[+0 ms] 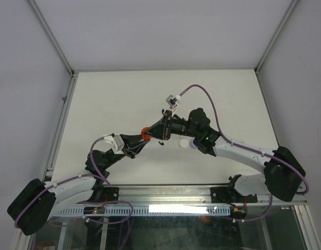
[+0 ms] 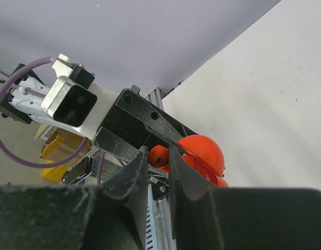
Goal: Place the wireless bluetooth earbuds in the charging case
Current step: Place the earbud in the charging case.
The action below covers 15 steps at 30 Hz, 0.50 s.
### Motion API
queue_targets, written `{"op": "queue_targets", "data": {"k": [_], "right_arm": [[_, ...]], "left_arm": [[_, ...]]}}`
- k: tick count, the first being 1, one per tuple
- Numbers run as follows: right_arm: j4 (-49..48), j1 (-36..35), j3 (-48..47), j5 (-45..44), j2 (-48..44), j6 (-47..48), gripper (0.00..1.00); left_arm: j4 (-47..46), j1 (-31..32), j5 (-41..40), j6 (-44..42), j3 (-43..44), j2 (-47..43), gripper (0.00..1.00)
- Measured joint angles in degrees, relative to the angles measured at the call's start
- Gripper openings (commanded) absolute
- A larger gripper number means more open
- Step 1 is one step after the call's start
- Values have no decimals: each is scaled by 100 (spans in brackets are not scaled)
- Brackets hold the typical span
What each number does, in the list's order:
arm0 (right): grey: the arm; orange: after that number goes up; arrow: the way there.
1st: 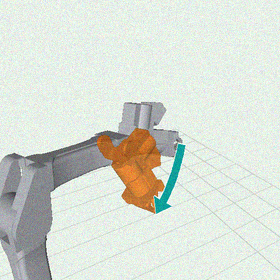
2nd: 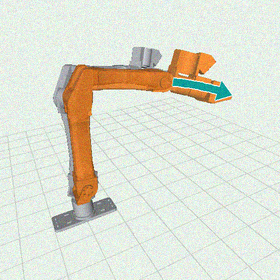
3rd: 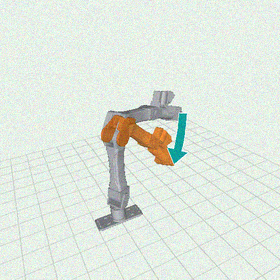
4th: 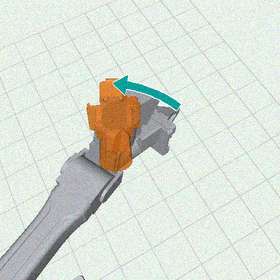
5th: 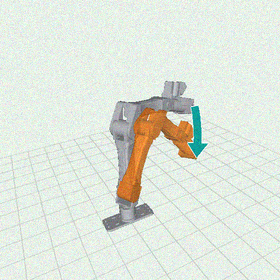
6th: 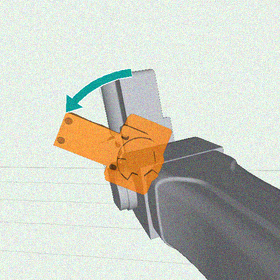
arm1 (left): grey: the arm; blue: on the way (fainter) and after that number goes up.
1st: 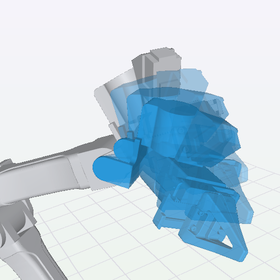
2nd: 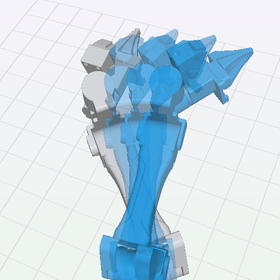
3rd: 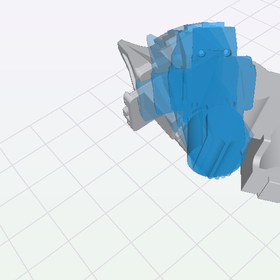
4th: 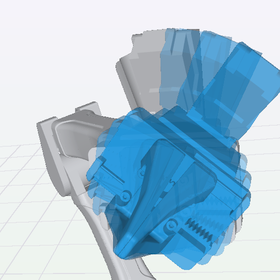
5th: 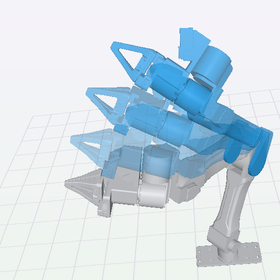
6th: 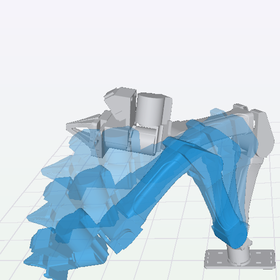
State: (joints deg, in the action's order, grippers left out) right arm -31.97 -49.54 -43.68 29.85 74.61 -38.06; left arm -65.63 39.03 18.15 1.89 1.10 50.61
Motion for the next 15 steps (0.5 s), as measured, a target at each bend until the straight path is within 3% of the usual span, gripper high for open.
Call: {"op": "queue_targets", "data": {"k": [15], "right_arm": [[63, -2, 2, -70, -4, 0, 10]], "left_arm": [[-4, 0, -15, 0, 0, -46, 0]]}}
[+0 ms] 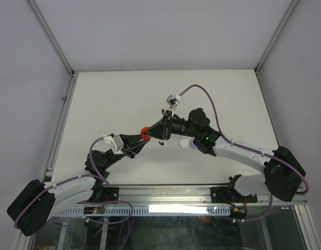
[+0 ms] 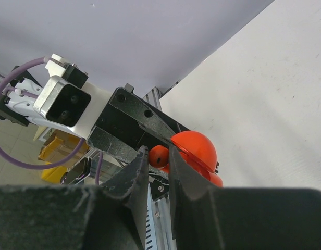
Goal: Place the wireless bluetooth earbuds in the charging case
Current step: Place the earbud in the charging case.
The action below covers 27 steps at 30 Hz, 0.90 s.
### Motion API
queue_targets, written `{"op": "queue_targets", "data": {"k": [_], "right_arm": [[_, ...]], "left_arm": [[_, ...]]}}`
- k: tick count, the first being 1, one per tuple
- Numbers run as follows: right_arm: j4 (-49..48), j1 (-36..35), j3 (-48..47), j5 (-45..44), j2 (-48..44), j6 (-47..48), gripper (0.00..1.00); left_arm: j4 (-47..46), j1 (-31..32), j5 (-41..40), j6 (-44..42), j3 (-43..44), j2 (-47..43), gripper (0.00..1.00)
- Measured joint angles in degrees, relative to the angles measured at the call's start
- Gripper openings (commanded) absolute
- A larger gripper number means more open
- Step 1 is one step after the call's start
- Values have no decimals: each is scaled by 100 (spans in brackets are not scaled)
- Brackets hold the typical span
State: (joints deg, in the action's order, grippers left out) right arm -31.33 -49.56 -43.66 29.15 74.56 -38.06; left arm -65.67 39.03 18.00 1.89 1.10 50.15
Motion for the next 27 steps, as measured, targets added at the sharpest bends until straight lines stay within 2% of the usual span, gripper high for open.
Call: {"op": "queue_targets", "data": {"k": [15, 17, 27], "right_arm": [[122, 0, 42, -44, -28, -2, 10], [186, 0, 42, -48, -70, 0, 13], [505, -22, 44, -352, -243, 22, 14]], "left_arm": [[17, 0, 0, 2, -9, -9, 0], [17, 2, 2, 2, -9, -15, 0], [31, 2, -57, 2, -9, -42, 0]]}}
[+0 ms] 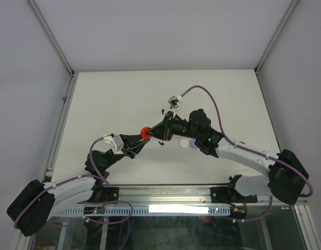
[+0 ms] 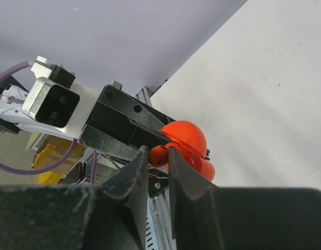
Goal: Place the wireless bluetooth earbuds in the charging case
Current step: Place the earbud in the charging case.
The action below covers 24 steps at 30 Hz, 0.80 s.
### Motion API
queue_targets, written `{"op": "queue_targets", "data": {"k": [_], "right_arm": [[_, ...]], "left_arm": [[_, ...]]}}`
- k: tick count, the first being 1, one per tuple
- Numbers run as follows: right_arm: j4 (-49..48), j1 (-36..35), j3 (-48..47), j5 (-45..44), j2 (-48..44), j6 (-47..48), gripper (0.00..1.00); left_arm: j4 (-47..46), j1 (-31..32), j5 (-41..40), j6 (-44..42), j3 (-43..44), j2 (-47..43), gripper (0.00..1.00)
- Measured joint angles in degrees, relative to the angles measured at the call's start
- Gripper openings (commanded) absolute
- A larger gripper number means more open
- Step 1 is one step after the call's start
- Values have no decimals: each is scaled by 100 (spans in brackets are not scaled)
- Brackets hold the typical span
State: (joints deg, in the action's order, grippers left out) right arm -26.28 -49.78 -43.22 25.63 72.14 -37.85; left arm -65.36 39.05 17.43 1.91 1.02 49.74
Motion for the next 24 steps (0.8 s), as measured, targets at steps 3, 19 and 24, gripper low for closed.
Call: {"op": "queue_targets", "data": {"k": [3, 19, 24], "right_arm": [[85, -11, 0, -52, -9, 2, 14], [765, -199, -157, -551, -74, 310, 32], [962, -258, -219, -649, -146, 439, 38]], "left_arm": [[46, 0, -26, 0, -2, 0, 0], [127, -2, -92, 0, -15, 2, 0], [149, -2, -92, 0, -17, 15, 0]]}}
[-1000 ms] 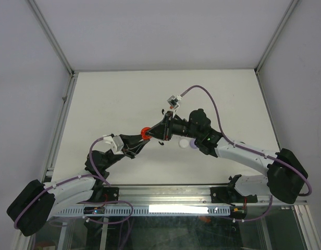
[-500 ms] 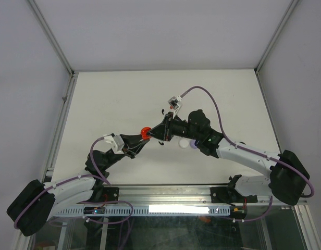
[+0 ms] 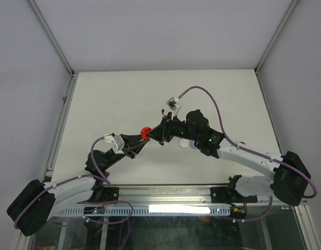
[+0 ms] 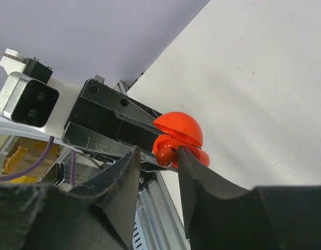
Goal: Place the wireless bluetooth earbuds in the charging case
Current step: Place the earbud in the charging case.
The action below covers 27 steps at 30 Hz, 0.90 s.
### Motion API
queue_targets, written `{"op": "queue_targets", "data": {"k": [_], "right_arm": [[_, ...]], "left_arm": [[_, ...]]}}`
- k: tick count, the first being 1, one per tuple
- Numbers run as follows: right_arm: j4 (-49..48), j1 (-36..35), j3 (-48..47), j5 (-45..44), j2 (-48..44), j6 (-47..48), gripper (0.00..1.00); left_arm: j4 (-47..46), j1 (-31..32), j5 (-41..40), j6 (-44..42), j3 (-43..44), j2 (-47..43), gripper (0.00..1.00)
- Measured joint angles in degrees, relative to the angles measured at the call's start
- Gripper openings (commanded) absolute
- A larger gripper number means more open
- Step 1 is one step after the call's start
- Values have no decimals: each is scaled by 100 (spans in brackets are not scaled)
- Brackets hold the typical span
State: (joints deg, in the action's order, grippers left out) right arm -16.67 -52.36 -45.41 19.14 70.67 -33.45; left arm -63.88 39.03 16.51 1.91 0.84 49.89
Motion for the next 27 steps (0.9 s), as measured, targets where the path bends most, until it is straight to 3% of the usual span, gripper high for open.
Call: {"op": "queue_targets", "data": {"k": [14, 27], "right_arm": [[778, -9, -247, -208, -398, 533, 38], [966, -26, -553, 70, -22, 662, 38]], "left_arm": [[-50, 0, -2, 0, 0, 66, 0], [-52, 0, 24, 0, 0, 114, 0]]}}
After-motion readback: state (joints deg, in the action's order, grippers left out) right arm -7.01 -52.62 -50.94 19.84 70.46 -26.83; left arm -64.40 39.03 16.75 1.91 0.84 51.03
